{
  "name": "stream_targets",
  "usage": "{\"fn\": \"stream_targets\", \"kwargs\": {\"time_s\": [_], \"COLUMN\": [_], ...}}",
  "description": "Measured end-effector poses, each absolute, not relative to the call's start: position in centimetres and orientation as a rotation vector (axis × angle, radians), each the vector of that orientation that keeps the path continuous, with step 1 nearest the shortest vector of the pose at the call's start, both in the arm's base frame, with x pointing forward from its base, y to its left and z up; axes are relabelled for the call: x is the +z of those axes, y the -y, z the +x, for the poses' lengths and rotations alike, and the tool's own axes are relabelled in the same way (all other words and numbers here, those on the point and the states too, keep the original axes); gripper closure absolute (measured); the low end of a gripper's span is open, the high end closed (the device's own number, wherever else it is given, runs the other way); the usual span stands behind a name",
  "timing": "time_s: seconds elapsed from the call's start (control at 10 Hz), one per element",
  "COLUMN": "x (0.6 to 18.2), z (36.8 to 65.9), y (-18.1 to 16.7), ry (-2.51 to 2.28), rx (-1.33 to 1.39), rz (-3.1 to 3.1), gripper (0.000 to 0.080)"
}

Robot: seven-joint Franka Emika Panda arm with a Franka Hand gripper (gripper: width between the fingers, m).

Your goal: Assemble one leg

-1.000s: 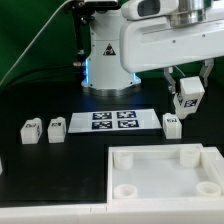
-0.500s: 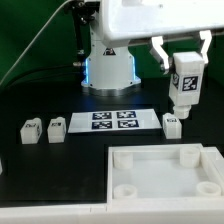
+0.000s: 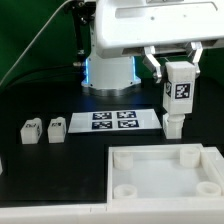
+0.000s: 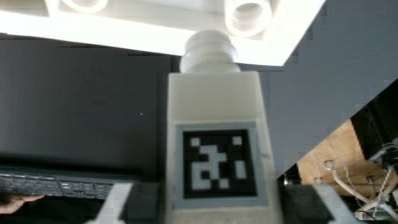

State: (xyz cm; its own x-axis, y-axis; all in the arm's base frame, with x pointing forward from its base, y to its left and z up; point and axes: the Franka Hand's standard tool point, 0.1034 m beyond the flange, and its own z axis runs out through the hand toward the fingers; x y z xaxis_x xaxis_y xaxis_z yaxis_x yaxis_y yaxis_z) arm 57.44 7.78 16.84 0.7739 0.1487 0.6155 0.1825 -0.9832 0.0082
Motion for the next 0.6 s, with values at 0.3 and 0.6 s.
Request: {"fn": "stream_targets", "kwargs": {"time_s": [0.3, 0.6], "x": [15.6, 14.5], "z": [58.7, 59.9], "y": [-7.3, -7.8], "ry": [0.257, 0.255], "rx": [-0.964, -0.956], "rz": [-2.918, -2.911], "gripper": [0.0508, 0.0508]}}
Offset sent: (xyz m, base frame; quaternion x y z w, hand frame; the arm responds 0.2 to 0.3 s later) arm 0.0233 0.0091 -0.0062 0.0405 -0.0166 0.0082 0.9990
